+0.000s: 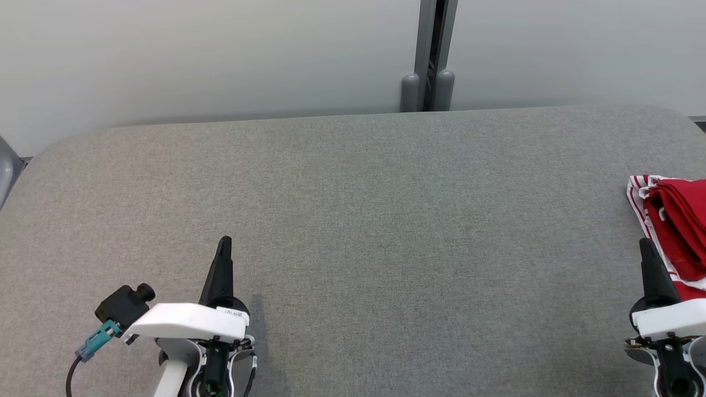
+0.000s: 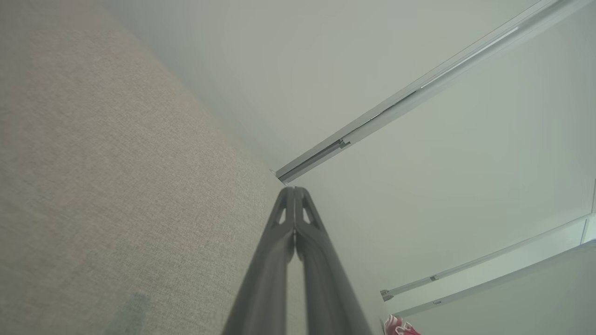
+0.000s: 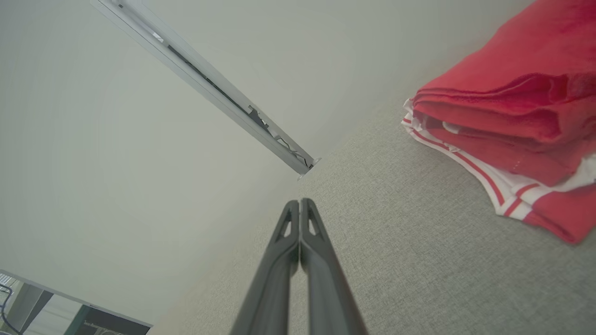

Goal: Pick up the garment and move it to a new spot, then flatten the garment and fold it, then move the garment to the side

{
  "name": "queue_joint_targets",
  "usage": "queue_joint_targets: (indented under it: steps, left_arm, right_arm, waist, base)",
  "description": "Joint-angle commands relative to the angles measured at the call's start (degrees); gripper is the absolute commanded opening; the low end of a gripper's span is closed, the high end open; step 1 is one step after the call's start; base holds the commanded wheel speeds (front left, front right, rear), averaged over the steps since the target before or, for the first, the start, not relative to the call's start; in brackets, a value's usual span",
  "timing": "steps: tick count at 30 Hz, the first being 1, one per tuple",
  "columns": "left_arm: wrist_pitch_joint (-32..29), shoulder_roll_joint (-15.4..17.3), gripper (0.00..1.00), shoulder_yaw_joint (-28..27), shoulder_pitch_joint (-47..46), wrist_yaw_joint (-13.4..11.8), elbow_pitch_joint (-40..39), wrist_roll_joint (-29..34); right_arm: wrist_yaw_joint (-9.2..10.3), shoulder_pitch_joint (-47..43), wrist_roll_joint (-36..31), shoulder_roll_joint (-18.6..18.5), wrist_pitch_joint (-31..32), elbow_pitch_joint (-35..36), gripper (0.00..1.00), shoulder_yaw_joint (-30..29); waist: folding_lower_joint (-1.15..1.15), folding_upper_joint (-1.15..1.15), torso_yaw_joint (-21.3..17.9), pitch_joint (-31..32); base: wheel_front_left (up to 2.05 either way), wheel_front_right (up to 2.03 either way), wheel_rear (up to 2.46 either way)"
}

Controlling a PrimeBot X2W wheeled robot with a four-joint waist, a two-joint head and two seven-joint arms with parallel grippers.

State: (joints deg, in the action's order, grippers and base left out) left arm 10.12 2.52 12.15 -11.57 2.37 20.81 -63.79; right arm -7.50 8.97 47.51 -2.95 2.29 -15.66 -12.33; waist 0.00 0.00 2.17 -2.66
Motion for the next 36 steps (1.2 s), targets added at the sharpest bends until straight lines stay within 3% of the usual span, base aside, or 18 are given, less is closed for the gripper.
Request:
queue_joint_targets:
  steps: [1, 36]
  left_arm:
    - [-0.1, 0.2, 0.0, 0.1, -2.1, 0.4, -0.3, -1.3]
    - [-2.4, 0.4, 0.0, 2.4, -7.8, 3.0, 4.7, -19.8]
  right_arm:
    - [0.0, 1.5, 1.6, -0.3, 0.6, 0.5, 0.0, -0.8]
    - [0.0, 2.1, 22.1, -0.2, 9.5, -1.2, 0.0, -9.9]
  waist:
    - [0.0, 0.0, 0.0, 0.0]
    - [0.0, 0.0, -1.0, 1.1]
  base:
    - [0.0, 0.0, 0.0]
    - [0.0, 0.0, 0.0]
